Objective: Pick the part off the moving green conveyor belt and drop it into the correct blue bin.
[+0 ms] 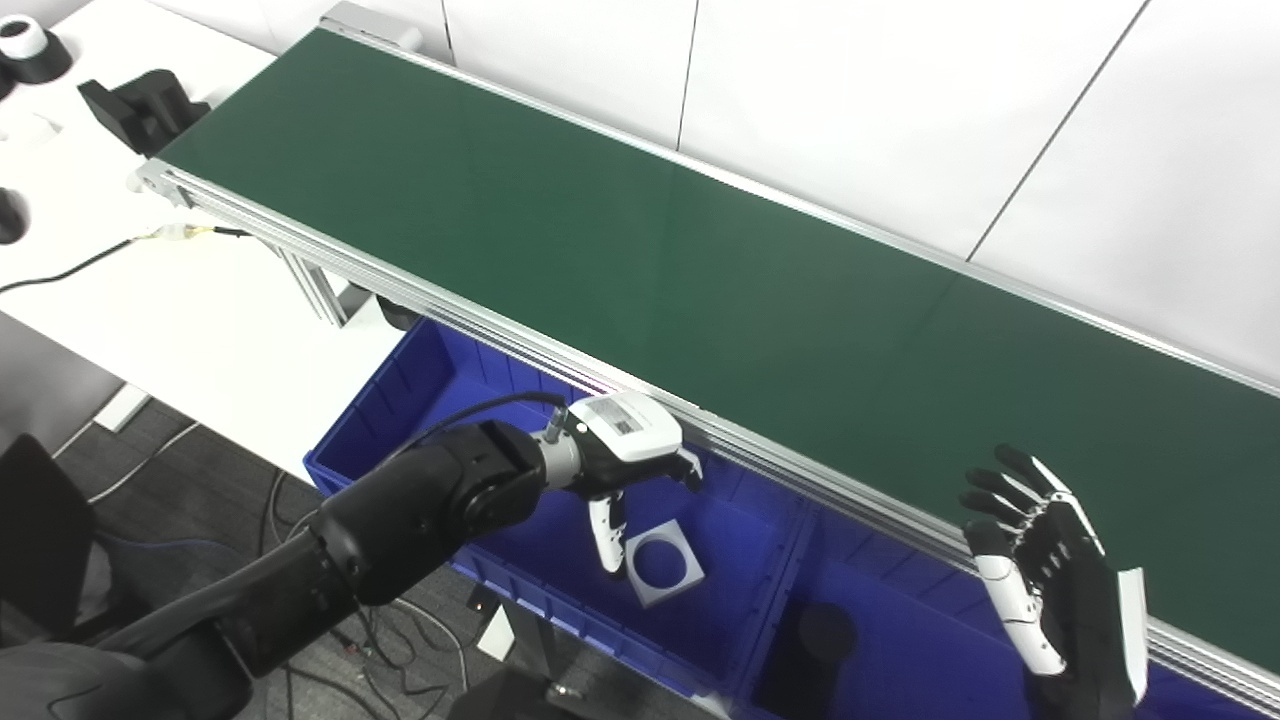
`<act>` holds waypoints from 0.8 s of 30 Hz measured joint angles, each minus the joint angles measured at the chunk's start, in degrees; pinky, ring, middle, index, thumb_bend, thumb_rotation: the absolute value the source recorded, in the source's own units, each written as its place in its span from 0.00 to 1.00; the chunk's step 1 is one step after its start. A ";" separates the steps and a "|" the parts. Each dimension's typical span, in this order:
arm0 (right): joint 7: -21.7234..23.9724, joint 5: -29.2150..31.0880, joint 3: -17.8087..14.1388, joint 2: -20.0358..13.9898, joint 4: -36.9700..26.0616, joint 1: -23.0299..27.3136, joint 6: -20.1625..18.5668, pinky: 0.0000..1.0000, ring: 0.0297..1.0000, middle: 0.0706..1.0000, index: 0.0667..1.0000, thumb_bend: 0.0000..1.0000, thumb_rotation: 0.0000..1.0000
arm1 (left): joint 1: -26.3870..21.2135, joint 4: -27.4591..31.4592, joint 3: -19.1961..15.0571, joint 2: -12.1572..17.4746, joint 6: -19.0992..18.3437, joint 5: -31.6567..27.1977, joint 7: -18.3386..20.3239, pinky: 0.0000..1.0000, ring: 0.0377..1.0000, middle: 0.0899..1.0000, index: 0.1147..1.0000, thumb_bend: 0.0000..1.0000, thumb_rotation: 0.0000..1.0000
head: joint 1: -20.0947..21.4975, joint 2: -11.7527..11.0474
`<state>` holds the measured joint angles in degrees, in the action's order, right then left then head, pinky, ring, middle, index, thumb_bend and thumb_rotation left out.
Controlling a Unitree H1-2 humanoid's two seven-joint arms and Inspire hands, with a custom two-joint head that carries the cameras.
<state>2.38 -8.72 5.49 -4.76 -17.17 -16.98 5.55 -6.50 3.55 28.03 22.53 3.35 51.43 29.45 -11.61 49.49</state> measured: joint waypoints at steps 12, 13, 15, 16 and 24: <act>-0.55 -1.06 1.05 0.84 1.95 -0.24 0.53 0.60 0.68 0.71 0.79 0.59 0.66 | 6.18 14.59 -13.51 -2.96 -14.14 -30.44 7.39 0.69 0.75 0.76 0.76 1.00 0.48 | 4.31 -2.55; -0.66 -1.31 1.16 0.88 2.45 -0.24 0.79 0.60 0.68 0.71 0.79 0.59 0.66 | 6.44 15.07 -14.58 -3.62 -14.36 -33.15 6.79 0.70 0.75 0.76 0.77 1.00 0.48 | 4.31 -2.55; -0.74 -1.82 1.49 0.94 2.71 -0.27 0.81 0.60 0.68 0.71 0.79 0.59 0.65 | 7.34 15.23 -16.46 -5.18 -14.50 -37.61 5.48 0.72 0.78 0.78 0.80 1.00 0.50 | 5.02 -3.25; -0.90 -2.02 1.68 1.03 2.73 -0.30 0.88 0.60 0.68 0.71 0.79 0.58 0.64 | 7.99 15.20 -17.31 -6.07 -14.55 -39.74 4.80 0.73 0.79 0.80 0.81 1.00 0.50 | 5.28 -3.52; -1.87 -3.43 2.66 2.01 4.91 -0.59 2.07 0.61 0.69 0.72 0.80 0.58 0.64 | 10.88 9.33 -20.19 -10.62 -10.19 -50.84 0.31 0.80 0.88 0.90 0.89 1.00 0.50 | 9.23 -7.90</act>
<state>0.51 -12.14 8.15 -2.75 -12.26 -17.57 7.62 4.37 12.88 7.84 11.91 -6.83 0.59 29.77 -2.38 41.58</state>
